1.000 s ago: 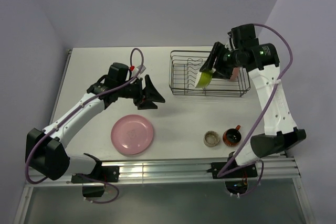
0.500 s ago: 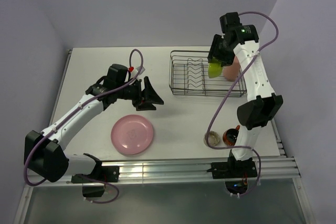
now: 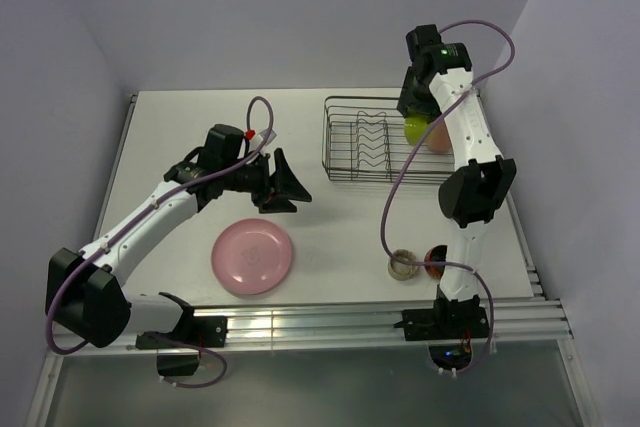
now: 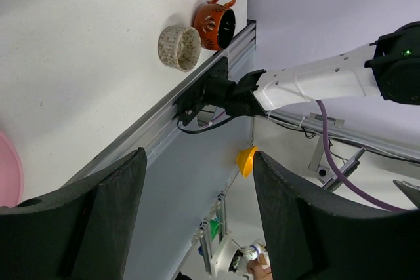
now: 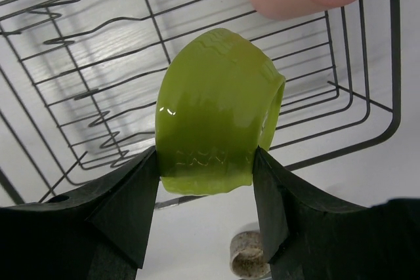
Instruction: Load the mixed dishes into the dish rack
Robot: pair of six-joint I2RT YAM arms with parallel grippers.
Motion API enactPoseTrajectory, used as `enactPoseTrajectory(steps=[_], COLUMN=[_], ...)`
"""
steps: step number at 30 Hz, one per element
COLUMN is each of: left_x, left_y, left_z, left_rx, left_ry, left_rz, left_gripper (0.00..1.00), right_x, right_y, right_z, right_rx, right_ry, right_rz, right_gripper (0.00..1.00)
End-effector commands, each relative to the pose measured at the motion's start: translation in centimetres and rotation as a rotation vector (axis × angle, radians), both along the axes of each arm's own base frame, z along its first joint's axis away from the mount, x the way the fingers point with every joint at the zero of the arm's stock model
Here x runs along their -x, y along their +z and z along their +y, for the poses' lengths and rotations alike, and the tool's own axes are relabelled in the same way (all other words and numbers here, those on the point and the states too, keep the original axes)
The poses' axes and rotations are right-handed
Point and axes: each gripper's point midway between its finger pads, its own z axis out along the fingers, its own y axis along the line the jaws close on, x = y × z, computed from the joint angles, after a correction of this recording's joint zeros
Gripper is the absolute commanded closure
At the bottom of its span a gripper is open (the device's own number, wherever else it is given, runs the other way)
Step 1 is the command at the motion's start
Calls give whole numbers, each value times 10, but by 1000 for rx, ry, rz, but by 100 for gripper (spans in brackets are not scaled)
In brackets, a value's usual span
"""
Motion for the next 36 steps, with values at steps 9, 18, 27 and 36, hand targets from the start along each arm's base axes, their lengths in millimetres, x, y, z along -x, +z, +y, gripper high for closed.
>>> enactPoseTrajectory(steps=[9,18,27,36], left_x=[2,2,6,8], left_y=[1,-2,-5,-10], left_z=[3,5,8,10], left_rx=[3,-12,-27,-40], left_ry=[0,9,15,18], left_rz=[-34,-23,-9,4], left_gripper=[28,28,28,28], right_x=[-5,-24,-42,-54], right_y=[-27,-55,-84,-95], right_z=[-28,-29,-29,-30], right_rx=[144,170,182,235], right_ry=[-69,-56,-60,-66], right_rz=[52,82,97,79], right_gripper=[100,100,100,100])
